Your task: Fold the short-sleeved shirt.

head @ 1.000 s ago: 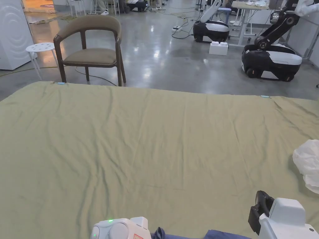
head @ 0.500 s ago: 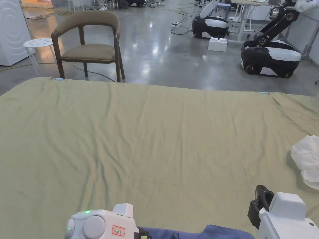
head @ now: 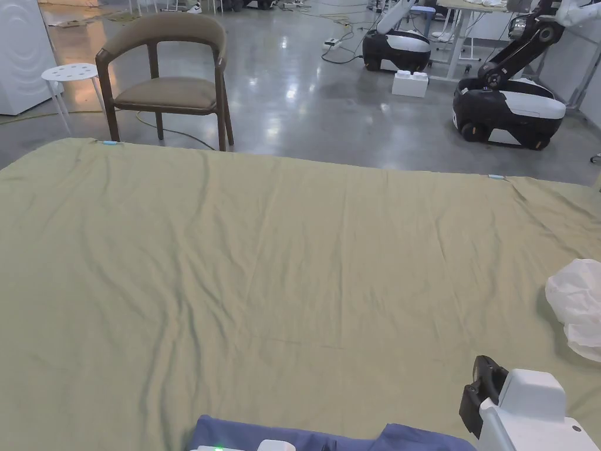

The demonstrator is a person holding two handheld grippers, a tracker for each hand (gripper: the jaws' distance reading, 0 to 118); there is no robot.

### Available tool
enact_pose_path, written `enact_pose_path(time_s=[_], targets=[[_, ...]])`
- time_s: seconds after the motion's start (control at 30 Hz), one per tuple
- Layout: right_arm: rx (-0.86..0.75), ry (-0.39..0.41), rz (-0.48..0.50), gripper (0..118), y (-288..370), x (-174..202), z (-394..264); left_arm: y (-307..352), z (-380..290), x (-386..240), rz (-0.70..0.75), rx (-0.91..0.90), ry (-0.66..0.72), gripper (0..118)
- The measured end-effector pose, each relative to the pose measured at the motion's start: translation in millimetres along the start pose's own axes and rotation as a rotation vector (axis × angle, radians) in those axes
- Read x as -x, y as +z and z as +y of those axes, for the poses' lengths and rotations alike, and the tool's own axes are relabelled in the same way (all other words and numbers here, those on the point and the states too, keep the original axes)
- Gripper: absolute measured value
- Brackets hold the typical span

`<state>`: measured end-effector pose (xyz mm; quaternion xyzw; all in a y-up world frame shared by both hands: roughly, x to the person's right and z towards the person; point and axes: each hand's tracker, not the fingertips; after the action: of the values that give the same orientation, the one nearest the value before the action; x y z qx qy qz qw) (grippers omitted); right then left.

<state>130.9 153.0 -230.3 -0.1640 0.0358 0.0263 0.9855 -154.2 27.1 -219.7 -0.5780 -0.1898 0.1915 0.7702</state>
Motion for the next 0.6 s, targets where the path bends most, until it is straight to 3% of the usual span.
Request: enact_pose_path(time_s=[0.17,0.23,0.4,0.47,0.6], targets=[[-0.014,0.005,0.0,0,1,0,4,17,0,9,-0.04,-0.021,0.023,9],[-0.024,0.007,0.001,0,1,0,7,41,3,19,-0.057,-0.059,0.017,22],[-0.044,0.013,0.003,0,2,0,13,104,9,70,-0.064,-0.225,0.085,68],[-0.048,0.009,0.006,0,0,0,15,122,9,97,-0.038,-0.268,0.108,76],[-0.049,-0.004,0.009,0,-2,1,16,136,4,146,-0.061,-0.292,0.152,77]])
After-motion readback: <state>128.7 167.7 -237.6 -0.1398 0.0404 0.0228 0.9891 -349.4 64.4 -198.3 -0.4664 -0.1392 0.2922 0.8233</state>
